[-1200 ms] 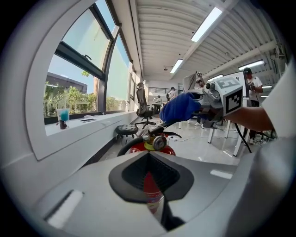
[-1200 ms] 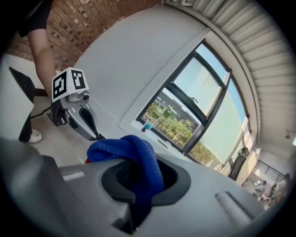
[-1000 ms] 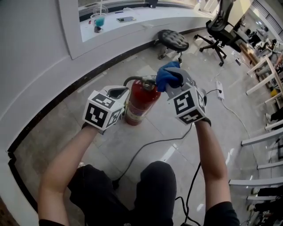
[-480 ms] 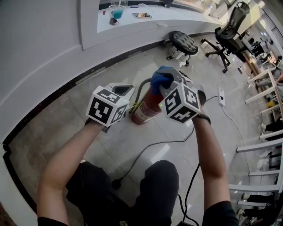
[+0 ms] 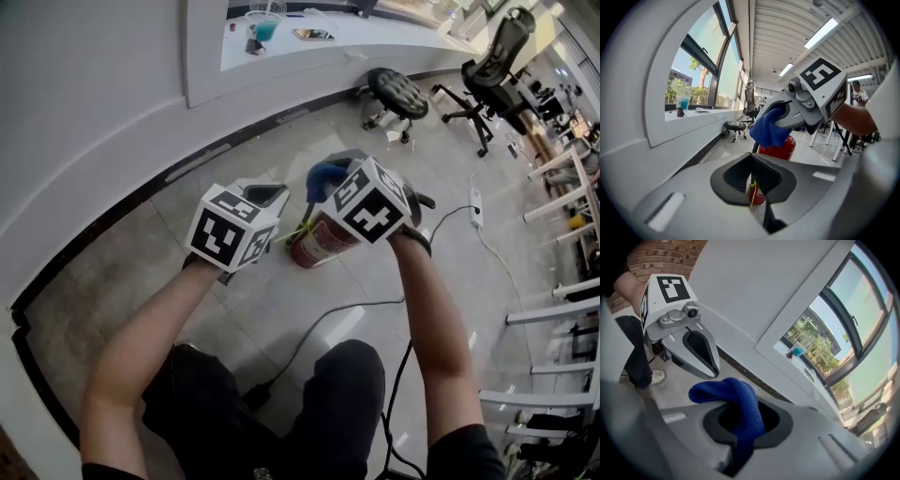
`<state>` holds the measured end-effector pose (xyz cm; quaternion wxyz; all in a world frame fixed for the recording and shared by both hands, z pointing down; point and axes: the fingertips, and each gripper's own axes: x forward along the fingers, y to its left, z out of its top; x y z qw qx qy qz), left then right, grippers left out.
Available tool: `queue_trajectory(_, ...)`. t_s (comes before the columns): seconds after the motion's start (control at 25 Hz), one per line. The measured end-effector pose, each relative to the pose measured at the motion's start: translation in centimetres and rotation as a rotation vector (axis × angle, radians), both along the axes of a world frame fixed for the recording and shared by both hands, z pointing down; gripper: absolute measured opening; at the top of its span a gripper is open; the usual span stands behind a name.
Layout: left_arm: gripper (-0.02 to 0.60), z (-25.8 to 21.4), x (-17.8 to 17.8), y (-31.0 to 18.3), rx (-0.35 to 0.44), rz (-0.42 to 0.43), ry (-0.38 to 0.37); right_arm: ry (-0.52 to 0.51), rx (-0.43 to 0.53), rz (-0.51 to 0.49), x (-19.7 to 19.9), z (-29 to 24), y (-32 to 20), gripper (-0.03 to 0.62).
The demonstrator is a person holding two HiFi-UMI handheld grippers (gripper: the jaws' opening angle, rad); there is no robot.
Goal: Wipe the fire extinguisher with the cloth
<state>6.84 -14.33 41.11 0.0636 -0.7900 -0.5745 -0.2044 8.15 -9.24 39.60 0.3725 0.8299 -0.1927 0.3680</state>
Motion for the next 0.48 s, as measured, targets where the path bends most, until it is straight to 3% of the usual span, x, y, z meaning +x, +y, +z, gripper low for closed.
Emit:
queue_trajectory(0.24,0.006,0.7,0.2,-2.3,0.032,-0.014,0.006,-0.1,-0.033,0.113,0.9,2.8,-1.1,0.029)
queue_trajectory(0.48,0.006,1.7,1.1,-3.3,0.052,-0.025,0.002,0.023,0.183,0.383,2.8,4.1,-1.3,0.029)
